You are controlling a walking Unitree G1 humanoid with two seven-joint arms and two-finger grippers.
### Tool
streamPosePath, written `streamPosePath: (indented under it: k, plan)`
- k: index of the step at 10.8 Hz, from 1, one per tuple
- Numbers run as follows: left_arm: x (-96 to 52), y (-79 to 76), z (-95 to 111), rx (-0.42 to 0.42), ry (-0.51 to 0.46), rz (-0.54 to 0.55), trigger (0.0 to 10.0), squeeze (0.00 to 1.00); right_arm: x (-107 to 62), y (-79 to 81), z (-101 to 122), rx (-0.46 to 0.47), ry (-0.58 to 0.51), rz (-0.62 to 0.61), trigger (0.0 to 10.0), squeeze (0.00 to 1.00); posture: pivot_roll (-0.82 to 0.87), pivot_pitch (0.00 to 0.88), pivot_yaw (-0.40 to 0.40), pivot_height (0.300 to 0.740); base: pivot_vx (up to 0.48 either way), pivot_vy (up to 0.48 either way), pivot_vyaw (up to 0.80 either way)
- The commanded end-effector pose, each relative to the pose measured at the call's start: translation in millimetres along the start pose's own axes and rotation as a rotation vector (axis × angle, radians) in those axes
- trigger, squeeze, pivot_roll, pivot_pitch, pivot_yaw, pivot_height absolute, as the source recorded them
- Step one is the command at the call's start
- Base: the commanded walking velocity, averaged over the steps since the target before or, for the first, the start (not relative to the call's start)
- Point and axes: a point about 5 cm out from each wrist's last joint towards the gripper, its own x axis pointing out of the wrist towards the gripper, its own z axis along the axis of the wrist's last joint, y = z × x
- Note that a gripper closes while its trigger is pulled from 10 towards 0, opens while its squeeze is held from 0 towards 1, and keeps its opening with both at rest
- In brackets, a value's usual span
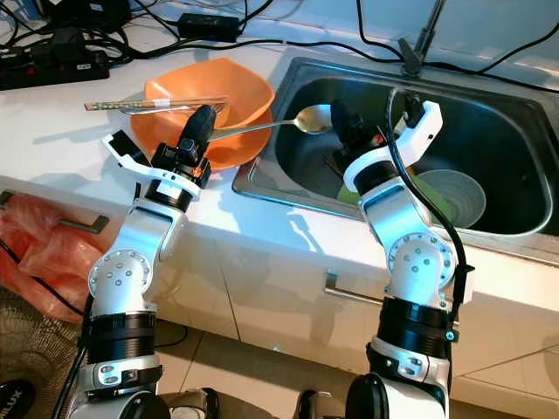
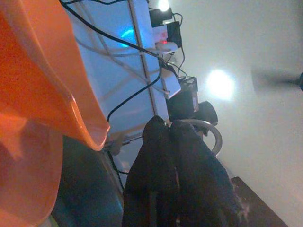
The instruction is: Kitchen organization
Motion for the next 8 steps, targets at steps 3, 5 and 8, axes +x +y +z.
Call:
streamPosePath:
  k: [3,5,8]
  plan:
    - [9.8,1.5,-16,0.096,0.097,0.049,10.0,0.0,1.1,5.4,-8,-0.008,0.05,0.016,0.0,0.0,0.01,0.111,-0.016,0.74,0.0,0.0,0.0]
    - [7.8,-1.9,-21,0.082,0.125,0.017,10.0,1.0,1.7,0.9,-7,-0.003,0.034,-0.018,0.0,0.0,0.01,0.111,-0.015,0.74,0.0,0.0,0.0]
    - [7.2,-7.0,-25,0.117,0.146,-0.018,10.0,1.0,1.6,-1.5,-7,-0.004,0.032,-0.033,0.0,0.0,0.01,0.108,-0.017,0.74,0.0,0.0,0.0]
